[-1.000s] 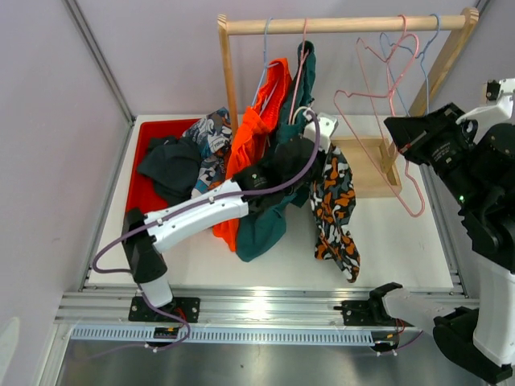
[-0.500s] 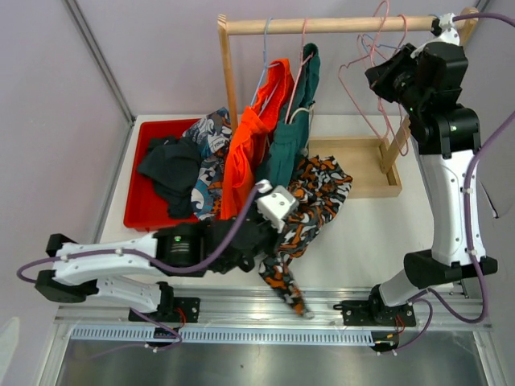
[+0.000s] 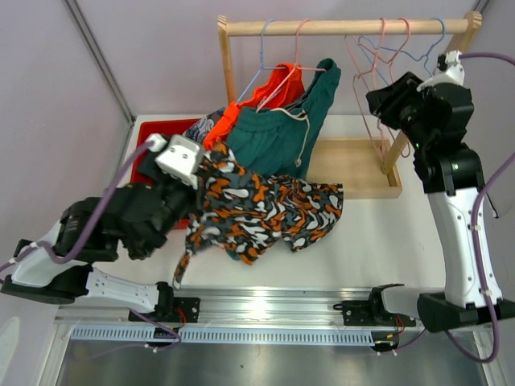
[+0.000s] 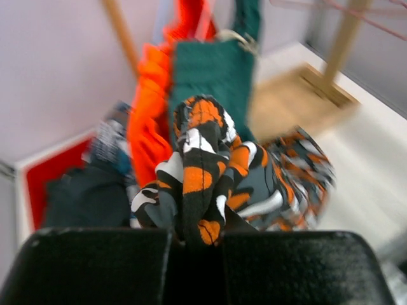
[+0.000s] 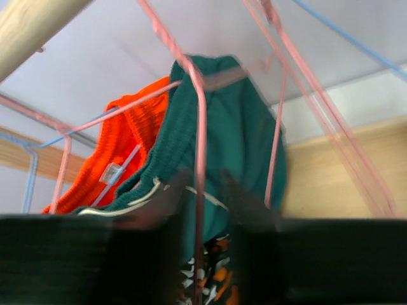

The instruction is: Remove the shorts from the hanger

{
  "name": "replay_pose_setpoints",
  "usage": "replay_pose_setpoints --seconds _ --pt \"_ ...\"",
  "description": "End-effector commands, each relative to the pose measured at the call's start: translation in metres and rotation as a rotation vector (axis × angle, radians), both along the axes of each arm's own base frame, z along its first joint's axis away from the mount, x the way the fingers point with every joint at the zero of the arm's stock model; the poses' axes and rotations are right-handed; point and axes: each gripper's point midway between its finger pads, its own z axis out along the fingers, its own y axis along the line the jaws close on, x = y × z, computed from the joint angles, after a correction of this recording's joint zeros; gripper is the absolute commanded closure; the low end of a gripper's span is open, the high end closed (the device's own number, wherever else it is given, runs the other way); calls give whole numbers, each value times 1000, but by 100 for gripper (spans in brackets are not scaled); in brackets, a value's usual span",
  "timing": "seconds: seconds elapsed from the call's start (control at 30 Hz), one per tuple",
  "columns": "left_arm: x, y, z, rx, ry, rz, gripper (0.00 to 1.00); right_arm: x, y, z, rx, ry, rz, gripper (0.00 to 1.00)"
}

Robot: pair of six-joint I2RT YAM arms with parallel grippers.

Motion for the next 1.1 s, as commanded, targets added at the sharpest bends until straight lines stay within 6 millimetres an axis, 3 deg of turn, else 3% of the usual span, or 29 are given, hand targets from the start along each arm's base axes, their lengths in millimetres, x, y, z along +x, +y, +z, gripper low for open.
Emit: replay_pose_setpoints --seconds 0.0,0.03,0.07,0.2,0.23,0.47,0.5,0.63,0.77,0.9,0.93,0.97,1.0,1.07 --pt "18 48 54 41 -157 173 100 -27 2 -16 -24 34 45 33" --pt "20 51 69 -14 -175 188 100 -29 2 -22 -28 47 46 14" --pt "22 56 76 26 -209 194 100 -36 1 -23 -31 47 46 2" --pt "27 74 112 -13 -277 240 100 -46 -4 -37 -45 71 38 0" --pt "28 85 129 -48 -304 261 100 -47 -3 -39 -44 73 40 1" --pt "27 131 196 -126 -426 371 100 -51 -3 -60 -35 105 49 1" --pt "30 122 198 -104 -435 375 100 -52 -2 -62 -32 107 52 1" --pt "40 118 202 -44 -465 430 100 -53 1 -66 -24 107 66 1" --pt "64 108 185 18 -447 483 100 -54 1 -70 -24 115 69 0" --pt "94 118 186 -3 -439 544 100 -58 3 -76 -29 125 87 1" --pt "99 140 192 -35 -443 622 100 -58 4 -78 -30 130 93 1" --pt "119 134 185 -4 -429 644 100 -59 4 -80 -31 133 96 1" --pt "132 148 186 10 -437 699 100 -59 4 -82 -34 137 98 1" --pt "170 145 175 3 -408 716 100 -61 4 -85 -43 143 108 1"
